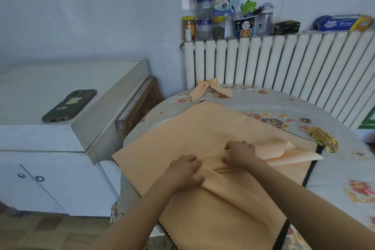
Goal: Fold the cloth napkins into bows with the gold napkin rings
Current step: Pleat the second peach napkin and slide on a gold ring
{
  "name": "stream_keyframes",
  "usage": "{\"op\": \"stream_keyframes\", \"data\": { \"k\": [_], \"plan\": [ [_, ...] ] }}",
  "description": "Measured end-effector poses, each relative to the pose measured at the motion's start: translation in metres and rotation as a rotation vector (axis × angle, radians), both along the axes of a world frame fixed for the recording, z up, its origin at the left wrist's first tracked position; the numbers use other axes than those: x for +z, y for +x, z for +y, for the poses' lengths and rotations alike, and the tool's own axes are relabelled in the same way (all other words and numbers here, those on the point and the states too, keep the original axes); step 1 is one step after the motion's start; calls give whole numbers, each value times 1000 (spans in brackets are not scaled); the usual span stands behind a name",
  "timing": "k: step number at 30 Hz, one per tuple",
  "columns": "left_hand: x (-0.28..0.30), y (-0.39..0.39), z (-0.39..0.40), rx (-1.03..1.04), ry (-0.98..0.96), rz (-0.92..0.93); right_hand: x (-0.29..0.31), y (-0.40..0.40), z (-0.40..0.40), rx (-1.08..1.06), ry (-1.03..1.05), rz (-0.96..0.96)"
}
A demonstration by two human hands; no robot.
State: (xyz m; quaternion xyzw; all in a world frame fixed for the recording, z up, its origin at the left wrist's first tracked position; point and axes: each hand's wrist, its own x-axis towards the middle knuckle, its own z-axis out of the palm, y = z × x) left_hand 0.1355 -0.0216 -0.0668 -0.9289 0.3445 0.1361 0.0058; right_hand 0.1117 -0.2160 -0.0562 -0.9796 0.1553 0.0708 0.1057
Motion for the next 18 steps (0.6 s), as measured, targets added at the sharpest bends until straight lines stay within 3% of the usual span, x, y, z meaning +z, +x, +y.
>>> {"op": "stream_keyframes", "data": {
  "k": [9,18],
  "plan": [
    [3,4,4,-34,-3,22,15,20,-26,-14,-108,405],
    [-19,-1,18,77,-356,134,11,3,-35,109,75,274]
  ]
}}
